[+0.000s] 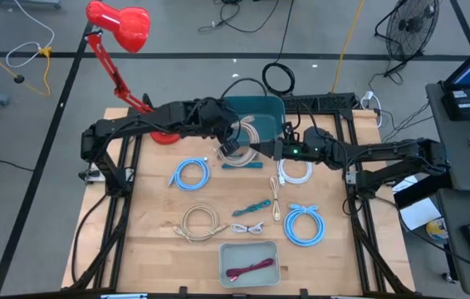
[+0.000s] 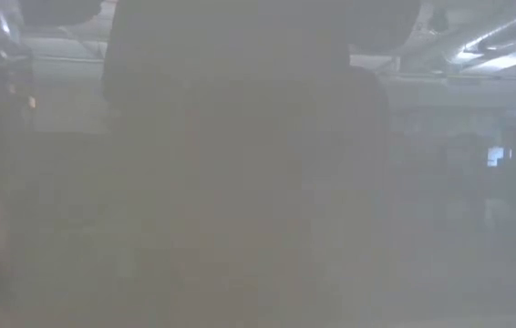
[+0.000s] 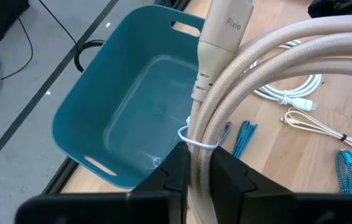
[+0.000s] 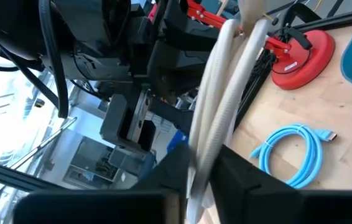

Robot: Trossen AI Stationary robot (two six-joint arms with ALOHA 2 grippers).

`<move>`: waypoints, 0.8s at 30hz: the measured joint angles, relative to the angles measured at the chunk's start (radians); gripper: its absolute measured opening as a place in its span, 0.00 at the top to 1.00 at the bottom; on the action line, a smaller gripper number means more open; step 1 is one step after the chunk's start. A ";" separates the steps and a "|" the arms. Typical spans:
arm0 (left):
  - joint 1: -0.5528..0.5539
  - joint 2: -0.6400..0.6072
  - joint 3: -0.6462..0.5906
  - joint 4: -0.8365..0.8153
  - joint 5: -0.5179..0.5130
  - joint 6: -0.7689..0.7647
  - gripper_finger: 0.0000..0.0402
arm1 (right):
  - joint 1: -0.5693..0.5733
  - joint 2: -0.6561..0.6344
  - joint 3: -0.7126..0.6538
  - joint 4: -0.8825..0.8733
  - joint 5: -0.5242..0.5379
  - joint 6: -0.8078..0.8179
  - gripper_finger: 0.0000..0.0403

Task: Pick & Place USB Port
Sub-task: Put the top brown hdmi cable into the green bin

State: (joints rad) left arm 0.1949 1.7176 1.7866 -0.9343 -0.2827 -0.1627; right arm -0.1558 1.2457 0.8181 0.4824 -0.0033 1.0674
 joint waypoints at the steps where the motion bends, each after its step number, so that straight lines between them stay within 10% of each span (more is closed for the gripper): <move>1: -0.003 0.000 0.000 0.000 -0.001 -0.001 0.89 | 0.000 0.000 0.000 0.000 -0.001 -0.002 0.92; 24: -0.011 0.000 0.211 -0.157 -0.113 0.002 0.82 | -0.030 0.000 0.002 0.006 0.009 -0.036 0.97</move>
State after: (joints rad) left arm 0.1834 1.7176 1.9981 -1.0908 -0.3960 -0.1607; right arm -0.1856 1.2457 0.8204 0.4884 0.0059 1.0316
